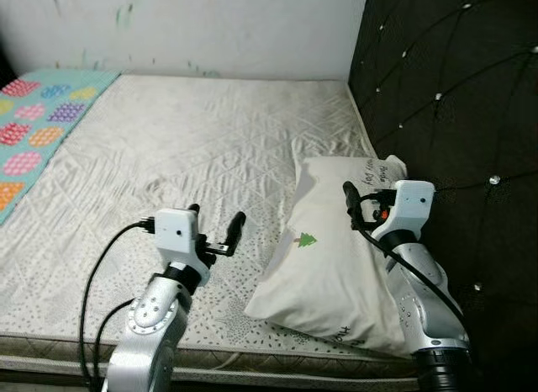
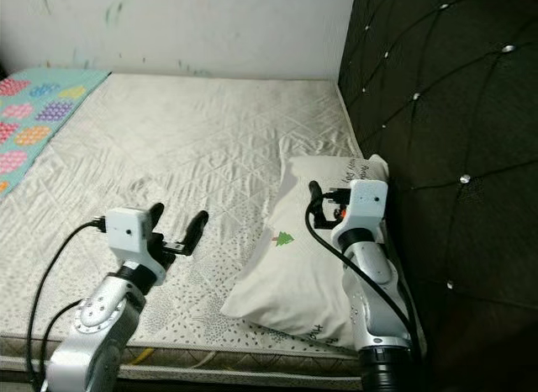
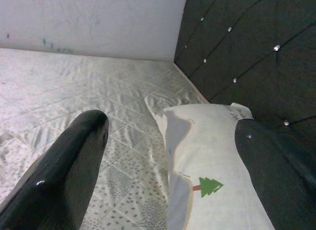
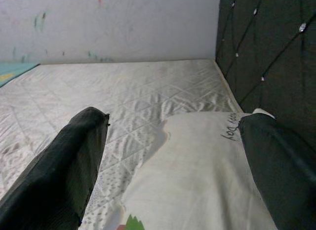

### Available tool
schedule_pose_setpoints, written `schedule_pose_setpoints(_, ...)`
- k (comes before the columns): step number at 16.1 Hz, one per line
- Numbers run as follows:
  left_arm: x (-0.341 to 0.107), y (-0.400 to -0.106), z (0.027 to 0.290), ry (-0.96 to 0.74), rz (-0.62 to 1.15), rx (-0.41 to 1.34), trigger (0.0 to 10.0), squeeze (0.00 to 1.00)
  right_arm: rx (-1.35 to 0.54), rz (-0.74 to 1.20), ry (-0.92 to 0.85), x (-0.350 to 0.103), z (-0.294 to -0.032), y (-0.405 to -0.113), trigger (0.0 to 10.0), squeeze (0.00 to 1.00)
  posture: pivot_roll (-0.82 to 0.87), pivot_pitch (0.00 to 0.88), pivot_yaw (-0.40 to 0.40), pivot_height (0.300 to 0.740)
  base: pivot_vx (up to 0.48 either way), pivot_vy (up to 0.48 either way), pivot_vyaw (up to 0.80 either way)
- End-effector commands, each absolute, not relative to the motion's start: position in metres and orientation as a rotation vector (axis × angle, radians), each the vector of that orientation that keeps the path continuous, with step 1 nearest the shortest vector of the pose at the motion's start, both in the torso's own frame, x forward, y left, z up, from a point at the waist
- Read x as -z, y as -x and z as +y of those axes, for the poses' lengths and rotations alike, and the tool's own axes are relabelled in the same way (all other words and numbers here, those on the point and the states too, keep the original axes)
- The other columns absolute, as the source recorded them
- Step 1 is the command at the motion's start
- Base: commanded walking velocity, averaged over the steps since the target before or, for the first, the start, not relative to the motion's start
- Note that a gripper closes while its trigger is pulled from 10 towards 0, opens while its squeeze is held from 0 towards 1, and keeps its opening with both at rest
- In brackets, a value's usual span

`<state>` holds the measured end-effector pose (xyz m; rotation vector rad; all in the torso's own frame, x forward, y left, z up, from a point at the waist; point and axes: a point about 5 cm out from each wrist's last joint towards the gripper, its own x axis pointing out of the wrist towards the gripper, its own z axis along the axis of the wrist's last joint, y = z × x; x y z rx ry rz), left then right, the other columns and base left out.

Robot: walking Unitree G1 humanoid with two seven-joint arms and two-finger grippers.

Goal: Clean up the room

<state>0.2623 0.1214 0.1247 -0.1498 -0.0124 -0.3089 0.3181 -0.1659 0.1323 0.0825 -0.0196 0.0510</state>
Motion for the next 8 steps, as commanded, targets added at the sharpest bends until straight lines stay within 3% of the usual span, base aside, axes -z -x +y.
schedule_pose_setpoints(1,-0.1247,-0.2617,0.1211,0.139,-0.011,0.309,10.0,0.00,-0.049,-0.014,-0.081,-0.1332,-0.1653,-0.3190,10.0,0.00,-0.04,0.066,0.025,0.740,0.000,0.000,-0.73)
schedule_pose_setpoints(4,-0.1251,-0.2620,0.1207,0.140,-0.012,0.310,10.0,0.00,-0.050,-0.016,-0.081,-0.1337,-0.1655,-0.3193,10.0,0.00,-0.04,0.068,0.023,0.740,0.000,-0.279,-0.55)
schedule_pose_setpoints(8,-0.1249,-0.2619,0.1202,0.139,-0.012,0.312,10.0,0.00,-0.054,-0.017,-0.078,-0.1336,-0.1647,-0.3194,10.0,0.00,-0.04,0.066,0.023,0.740,0.000,-0.203,0.00)
